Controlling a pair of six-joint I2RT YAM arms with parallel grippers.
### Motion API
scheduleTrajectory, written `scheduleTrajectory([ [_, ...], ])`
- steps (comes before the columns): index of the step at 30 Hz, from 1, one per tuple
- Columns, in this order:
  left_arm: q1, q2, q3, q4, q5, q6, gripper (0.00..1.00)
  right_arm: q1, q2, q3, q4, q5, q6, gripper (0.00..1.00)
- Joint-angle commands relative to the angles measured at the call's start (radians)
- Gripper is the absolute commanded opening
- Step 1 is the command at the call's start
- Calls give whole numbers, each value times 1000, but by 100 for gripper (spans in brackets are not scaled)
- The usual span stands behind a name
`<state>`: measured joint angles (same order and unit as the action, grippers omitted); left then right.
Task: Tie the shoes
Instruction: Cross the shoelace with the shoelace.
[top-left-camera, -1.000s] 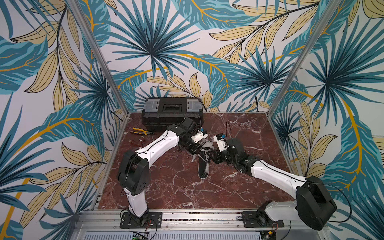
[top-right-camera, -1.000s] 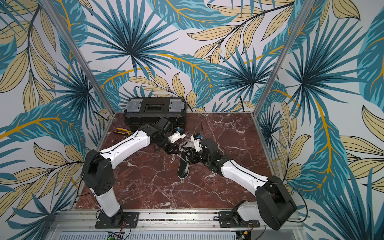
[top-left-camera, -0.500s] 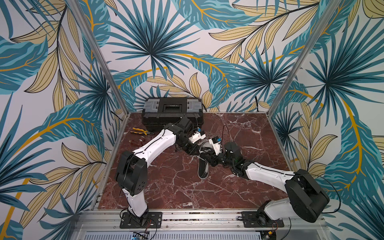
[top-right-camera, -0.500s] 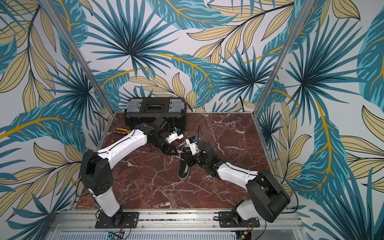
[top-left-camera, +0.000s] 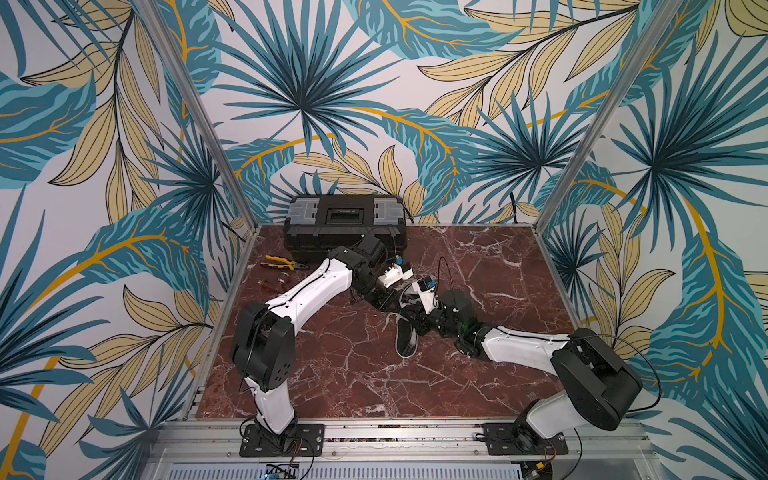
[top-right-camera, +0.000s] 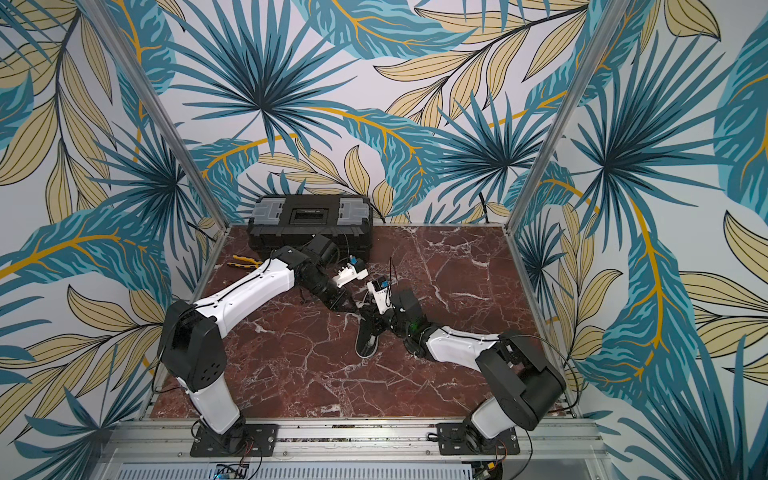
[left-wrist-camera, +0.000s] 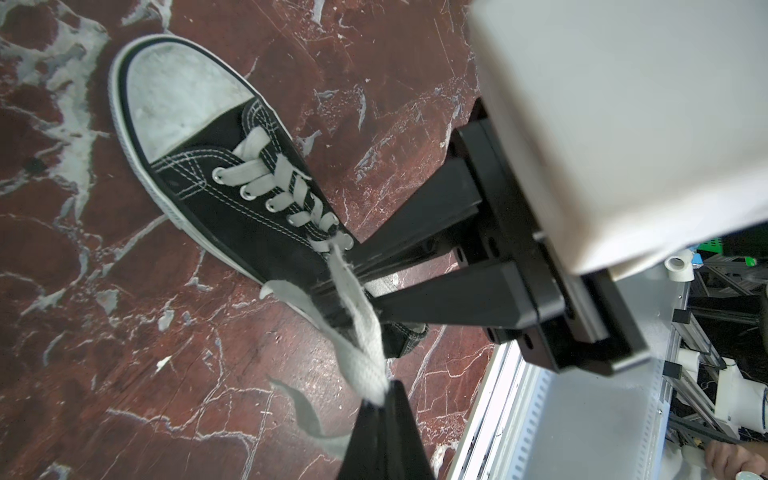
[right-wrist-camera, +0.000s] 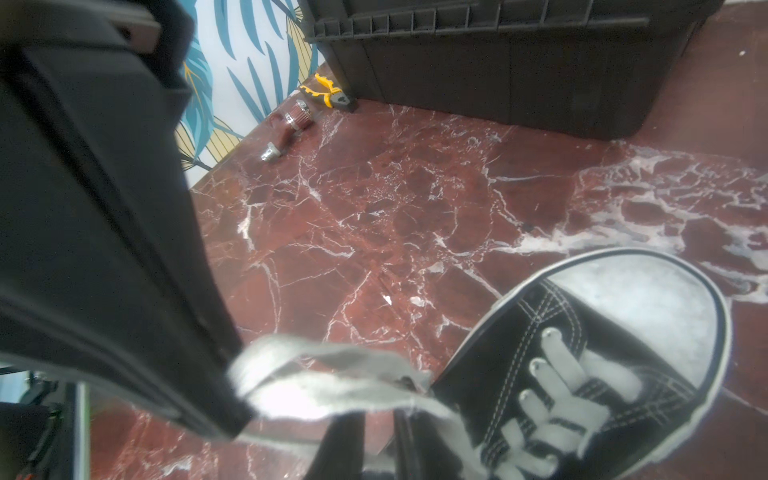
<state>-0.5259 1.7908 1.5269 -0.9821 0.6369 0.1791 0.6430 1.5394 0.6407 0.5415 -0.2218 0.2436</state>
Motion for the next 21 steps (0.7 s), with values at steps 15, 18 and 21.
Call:
scheduleTrajectory([
  [15,7,2,50,-11,20,8,0,32,124,19,204,100,-40,34],
  [18,8,2,50,-8,17,3,0,34,142,39,214,91,-47,34],
  [21,9,0,48,-6,6,-1,0,34,149,45,223,90,-51,28],
])
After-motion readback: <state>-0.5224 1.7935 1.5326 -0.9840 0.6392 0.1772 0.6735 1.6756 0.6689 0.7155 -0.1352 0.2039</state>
